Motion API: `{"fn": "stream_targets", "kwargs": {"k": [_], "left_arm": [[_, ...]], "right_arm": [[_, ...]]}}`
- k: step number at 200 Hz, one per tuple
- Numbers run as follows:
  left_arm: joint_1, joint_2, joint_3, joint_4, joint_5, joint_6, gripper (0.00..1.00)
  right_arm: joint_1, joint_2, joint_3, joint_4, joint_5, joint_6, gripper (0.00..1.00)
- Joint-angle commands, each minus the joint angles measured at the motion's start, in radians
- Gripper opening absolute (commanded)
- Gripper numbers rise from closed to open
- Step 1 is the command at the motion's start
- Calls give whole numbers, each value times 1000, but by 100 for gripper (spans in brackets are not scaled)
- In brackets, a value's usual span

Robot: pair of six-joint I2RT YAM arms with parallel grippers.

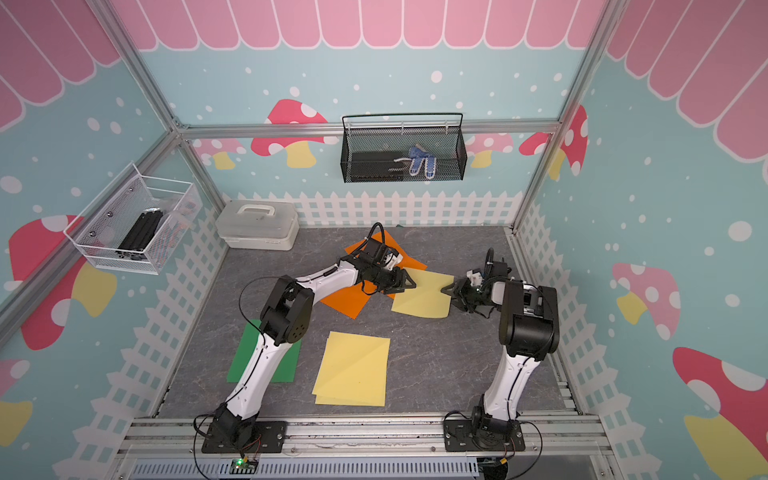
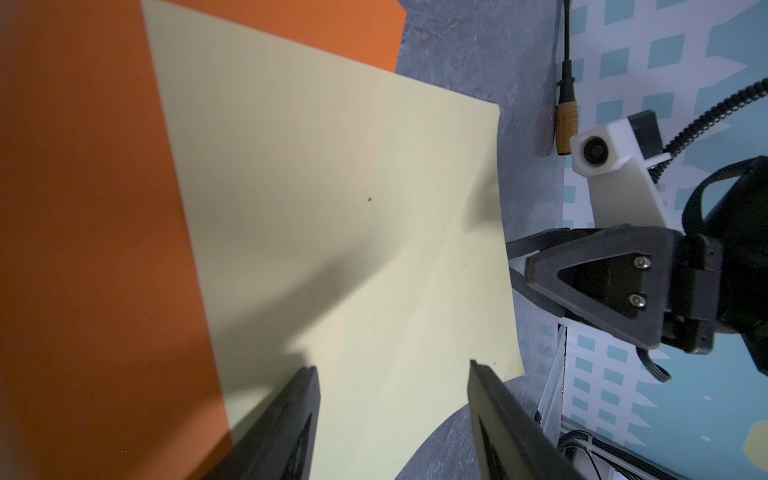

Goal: Sort the scattered colored papers by color
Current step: Pick up the colored paper from the center of the board.

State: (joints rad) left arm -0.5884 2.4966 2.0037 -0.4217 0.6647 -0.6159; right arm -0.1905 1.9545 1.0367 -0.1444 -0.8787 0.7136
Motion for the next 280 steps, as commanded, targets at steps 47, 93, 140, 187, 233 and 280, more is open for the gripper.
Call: {"fn": "stream_targets", "kwargs": {"k": [47, 93, 140, 187, 233, 280], "left_arm": [[4, 58, 12, -74, -5, 22, 61], [3, 60, 15, -73, 2, 21, 61], [4, 24, 20, -69, 9, 41, 61], [13, -83, 33, -61, 12, 75, 62], [46, -286, -61, -17, -68, 108, 64], [114, -548, -310, 118, -155, 83, 66]], "right_arm": [[71, 80, 9, -106, 64, -18, 41], [91, 82, 26, -145, 109, -34, 24], [111, 87, 56, -202, 145, -53, 1], [127, 44, 55, -223, 163, -70, 0], [161, -118, 74, -326, 209, -118, 0], [240, -282, 124, -422, 208, -122, 0]]}}
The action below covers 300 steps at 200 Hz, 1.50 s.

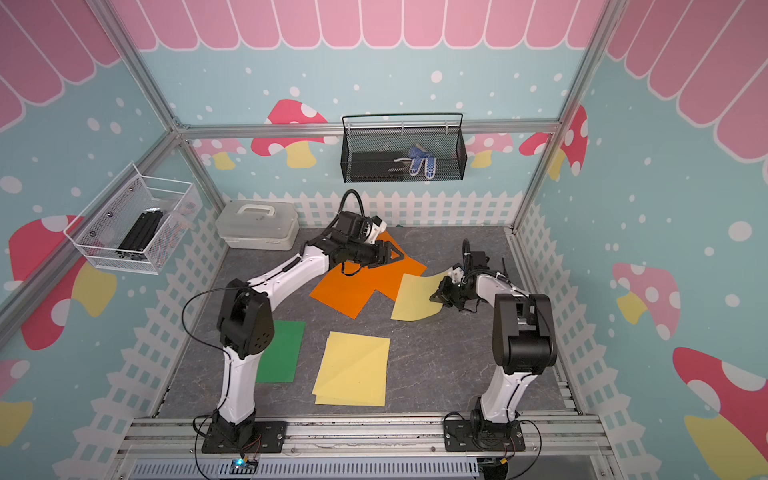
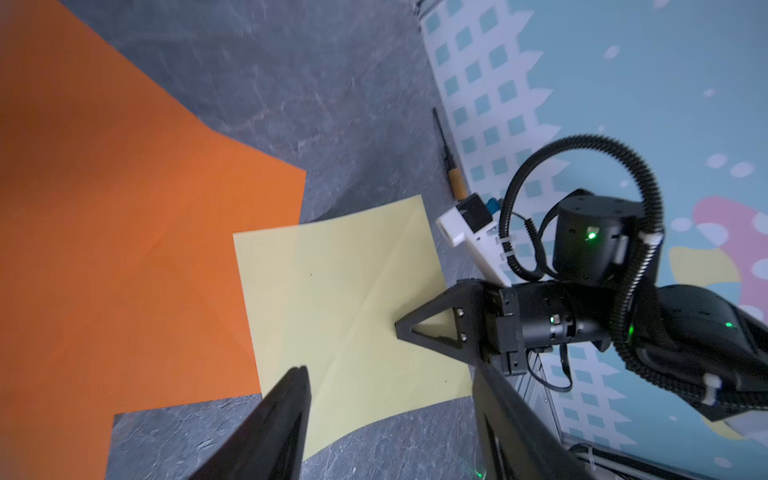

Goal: Sort the scattered colored papers by color
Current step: Pick up the colored paper from the center of the board, then place the colored paper.

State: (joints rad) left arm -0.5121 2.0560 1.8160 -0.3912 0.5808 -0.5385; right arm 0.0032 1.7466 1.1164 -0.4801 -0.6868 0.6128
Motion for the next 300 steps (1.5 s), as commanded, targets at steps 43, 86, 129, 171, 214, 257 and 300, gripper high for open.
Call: {"fn": "stream_targets", "kwargs": {"k": [43, 86, 129, 171, 214, 257, 300], "left_arm": [[110, -337, -379, 215, -129, -32, 70], [166, -447, -505, 233, -154, -30, 71], [207, -507, -577, 271, -174, -52, 72], [252, -555, -626, 288, -171, -60, 72], [294, -574, -664, 295, -129, -63, 72], [317, -589, -698, 322, -99, -76, 73], [324, -602, -712, 330, -85, -80, 73]], "right_arm": [[162, -160, 84, -88, -12, 50, 0], [305, -222, 85, -2, -14, 173, 0], [456, -254, 82, 83, 28, 295, 0], [622, -283, -7, 266, 121, 472, 0], [781, -265, -107, 437, 217, 631, 0], [890, -206, -136, 559, 254, 720, 0], [927, -178, -141, 594, 267, 739, 0]]}}
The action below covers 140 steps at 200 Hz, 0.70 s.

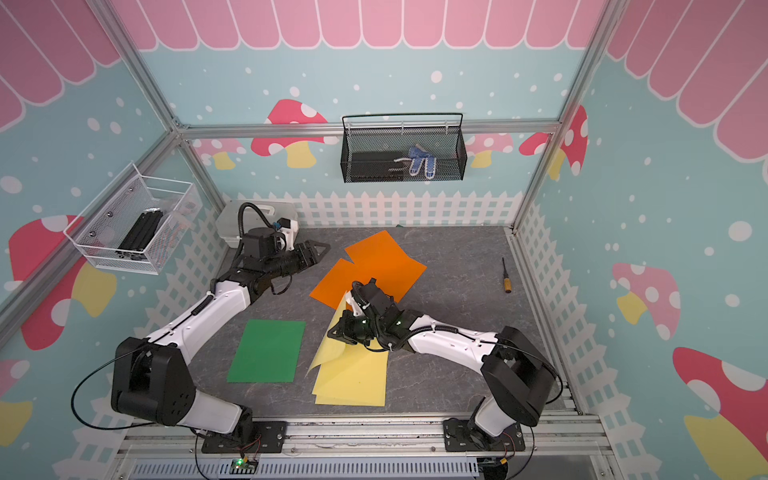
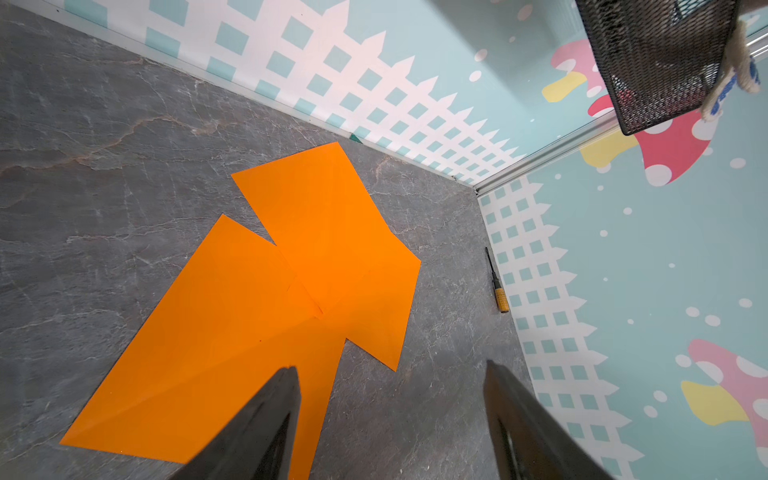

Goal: Sort the scattered colored papers by color
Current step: Place the colored paper.

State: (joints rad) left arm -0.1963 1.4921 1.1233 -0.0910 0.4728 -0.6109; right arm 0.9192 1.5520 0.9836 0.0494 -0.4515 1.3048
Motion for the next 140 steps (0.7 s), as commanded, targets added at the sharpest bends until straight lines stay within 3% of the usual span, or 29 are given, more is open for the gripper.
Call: {"fn": "stream_targets", "kwargs": {"k": [1, 52, 140], "left_arm": [[8, -39, -20, 30, 23, -7, 73], [17, -36, -19, 30, 31, -10, 73], [17, -21, -16, 31, 53, -15, 73]], "right_arm": [[12, 17, -8, 65, 32, 47, 0], [24, -7, -22, 49, 40, 48, 0], [53, -89, -282, 161, 95, 144, 0]]}}
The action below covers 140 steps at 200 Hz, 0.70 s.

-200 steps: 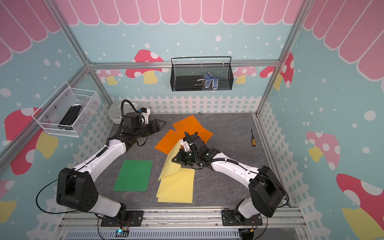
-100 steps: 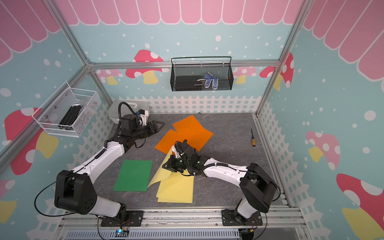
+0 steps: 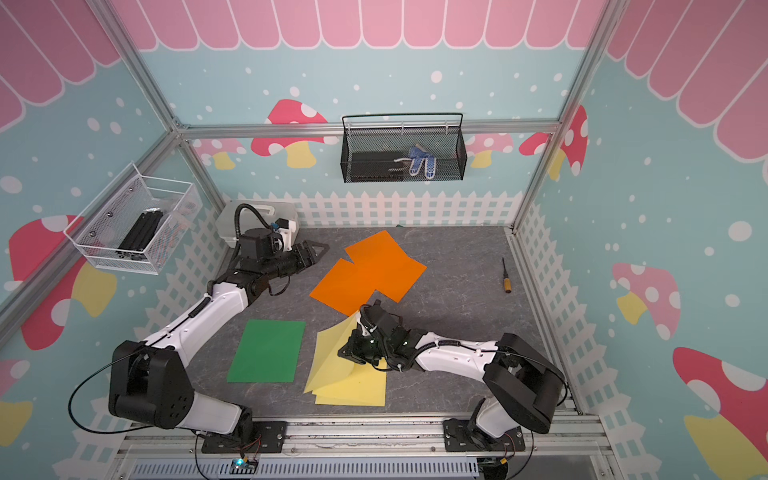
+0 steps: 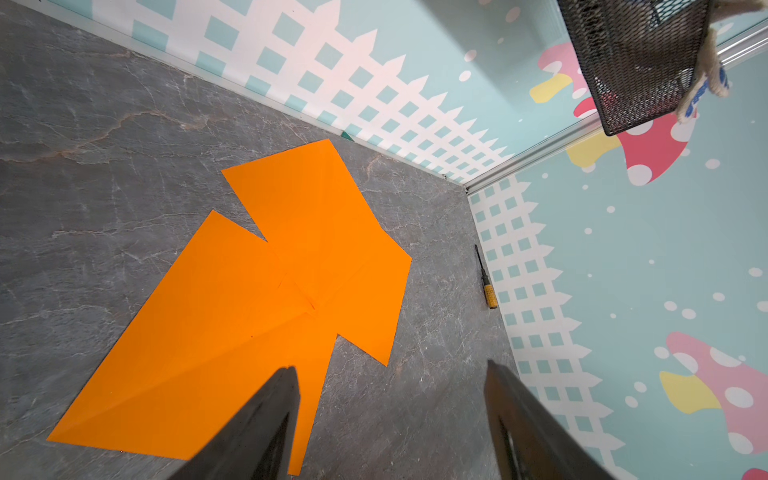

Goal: Sort the scattered colored papers by color
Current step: Place the colored paper.

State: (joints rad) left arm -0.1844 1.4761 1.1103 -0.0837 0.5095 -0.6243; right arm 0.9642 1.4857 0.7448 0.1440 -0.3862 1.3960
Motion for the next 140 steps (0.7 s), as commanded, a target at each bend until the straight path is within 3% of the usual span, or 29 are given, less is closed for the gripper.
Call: {"fn": "stream_targets", "kwargs": {"k": [1, 140], "left_arm": [[5, -5, -3, 23, 17, -2, 73], [5, 15, -4, 21, 31, -2, 73]], "right_arm": [[8, -22, -44, 69, 30, 53, 0], [10, -81, -210, 166, 106, 139, 0]]}}
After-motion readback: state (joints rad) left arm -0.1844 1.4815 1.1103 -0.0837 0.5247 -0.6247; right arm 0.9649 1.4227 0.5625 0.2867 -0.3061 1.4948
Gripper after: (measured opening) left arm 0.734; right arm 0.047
